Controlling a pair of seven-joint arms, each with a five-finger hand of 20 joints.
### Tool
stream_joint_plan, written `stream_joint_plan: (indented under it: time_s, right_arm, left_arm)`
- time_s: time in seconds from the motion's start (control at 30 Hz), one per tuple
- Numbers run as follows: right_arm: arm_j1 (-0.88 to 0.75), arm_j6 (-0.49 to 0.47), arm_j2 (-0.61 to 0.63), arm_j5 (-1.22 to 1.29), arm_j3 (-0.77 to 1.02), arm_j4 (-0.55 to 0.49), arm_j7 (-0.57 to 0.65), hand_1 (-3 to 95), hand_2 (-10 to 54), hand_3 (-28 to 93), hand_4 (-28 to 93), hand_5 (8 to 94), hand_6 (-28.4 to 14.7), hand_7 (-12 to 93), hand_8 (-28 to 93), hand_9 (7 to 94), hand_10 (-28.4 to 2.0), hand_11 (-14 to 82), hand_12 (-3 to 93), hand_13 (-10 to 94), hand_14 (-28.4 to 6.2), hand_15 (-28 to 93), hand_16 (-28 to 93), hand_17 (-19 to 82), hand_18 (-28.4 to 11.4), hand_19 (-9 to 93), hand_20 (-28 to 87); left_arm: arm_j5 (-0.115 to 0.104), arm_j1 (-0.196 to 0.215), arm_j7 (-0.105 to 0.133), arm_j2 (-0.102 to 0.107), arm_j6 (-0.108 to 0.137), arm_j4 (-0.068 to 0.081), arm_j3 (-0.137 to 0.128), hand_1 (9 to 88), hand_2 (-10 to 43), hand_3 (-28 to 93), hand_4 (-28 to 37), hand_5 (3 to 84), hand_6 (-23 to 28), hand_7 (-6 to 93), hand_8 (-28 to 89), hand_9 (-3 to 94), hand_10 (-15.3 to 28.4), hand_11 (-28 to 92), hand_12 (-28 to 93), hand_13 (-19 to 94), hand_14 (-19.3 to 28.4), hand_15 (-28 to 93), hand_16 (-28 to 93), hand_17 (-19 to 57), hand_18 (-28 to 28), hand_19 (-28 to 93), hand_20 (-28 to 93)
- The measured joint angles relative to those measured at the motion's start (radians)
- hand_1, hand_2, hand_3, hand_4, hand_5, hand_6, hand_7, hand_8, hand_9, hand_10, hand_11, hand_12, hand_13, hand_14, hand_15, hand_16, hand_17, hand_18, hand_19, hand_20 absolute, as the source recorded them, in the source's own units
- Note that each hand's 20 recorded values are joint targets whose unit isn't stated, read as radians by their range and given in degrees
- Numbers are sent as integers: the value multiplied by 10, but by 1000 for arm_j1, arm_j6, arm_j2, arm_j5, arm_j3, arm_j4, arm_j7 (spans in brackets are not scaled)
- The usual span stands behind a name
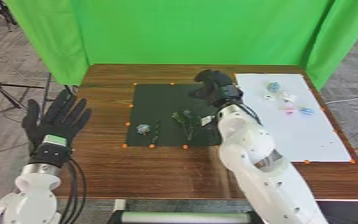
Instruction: Arrange flowers
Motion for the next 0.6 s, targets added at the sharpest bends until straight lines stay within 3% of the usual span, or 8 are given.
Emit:
stream_joint_plan:
  time_s: [0.13, 0.23, 0.4, 0.6]
  right_arm:
    - [38, -5, 100, 30, 62, 36, 115, 328, -95, 781, -230, 494, -70, 139, -101, 481, -182, 109, 162, 535, -165, 597, 215, 331, -228, 836, 347]
    - [45, -43, 158, 25, 125, 42, 166, 330, -95, 776, -229, 482, -77, 126, -100, 433, -192, 90, 153, 509, -179, 585, 202, 327, -238, 836, 341]
    - [44, -211, 213, 99, 225, 26, 285, 339, -95, 768, -225, 478, -78, 121, -96, 423, -192, 85, 147, 510, -181, 588, 190, 327, -242, 846, 332]
    - [16, -233, 253, 156, 261, 19, 306, 374, -95, 771, -231, 474, -78, 118, -96, 420, -184, 93, 143, 514, -177, 588, 183, 328, -244, 854, 326]
  left_arm:
    - [4, 31, 9, 5, -10, -5, -22, 244, 138, 702, -283, 367, 60, 124, -98, 349, 127, 198, 88, 259, 152, 358, -91, -52, 140, 356, 83]
    - [4, 36, 18, 6, -9, -6, -22, 243, 139, 701, -283, 366, 57, 124, -99, 352, 124, 195, 87, 259, 152, 357, -89, -53, 141, 356, 83]
    - [3, 36, 27, 6, -10, -7, -16, 241, 139, 703, -283, 366, 56, 124, -99, 355, 124, 194, 87, 259, 153, 358, -88, -53, 141, 355, 85]
    - [2, 39, 40, 6, -10, -12, -16, 241, 139, 705, -283, 367, 55, 126, -99, 355, 124, 194, 88, 260, 153, 359, -86, -53, 141, 354, 86]
